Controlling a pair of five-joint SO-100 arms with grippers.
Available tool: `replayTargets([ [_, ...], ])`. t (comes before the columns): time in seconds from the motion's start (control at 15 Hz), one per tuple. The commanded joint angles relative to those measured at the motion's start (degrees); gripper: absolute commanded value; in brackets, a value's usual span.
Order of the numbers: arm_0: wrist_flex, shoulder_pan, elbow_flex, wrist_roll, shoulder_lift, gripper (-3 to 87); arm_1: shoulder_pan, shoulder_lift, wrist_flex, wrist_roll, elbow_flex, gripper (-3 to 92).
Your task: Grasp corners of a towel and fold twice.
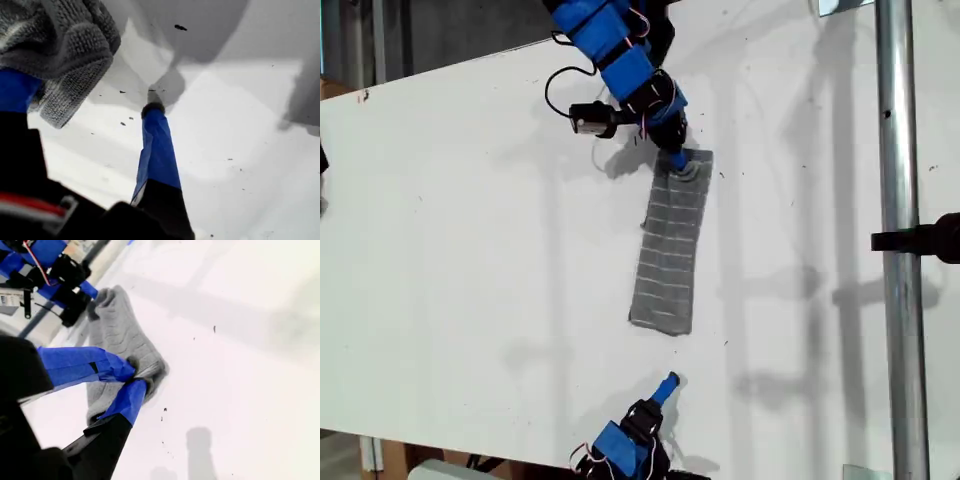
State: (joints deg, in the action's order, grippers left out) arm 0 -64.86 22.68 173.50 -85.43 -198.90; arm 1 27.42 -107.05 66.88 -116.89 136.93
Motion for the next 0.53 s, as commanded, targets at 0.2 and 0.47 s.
replayTargets([
  [0.2, -0.09, -0.09, -0.35, -0.53, -0.53, 4.3, 10.46, -29.88, 27.42, -5.27, -4.31, 37.5],
  [0.47, -0.09, -0.97, -0.26, 0.0, -0.53, 3.5, 1.93, -29.36, 18.98, 1.76, -2.02, 38.3],
])
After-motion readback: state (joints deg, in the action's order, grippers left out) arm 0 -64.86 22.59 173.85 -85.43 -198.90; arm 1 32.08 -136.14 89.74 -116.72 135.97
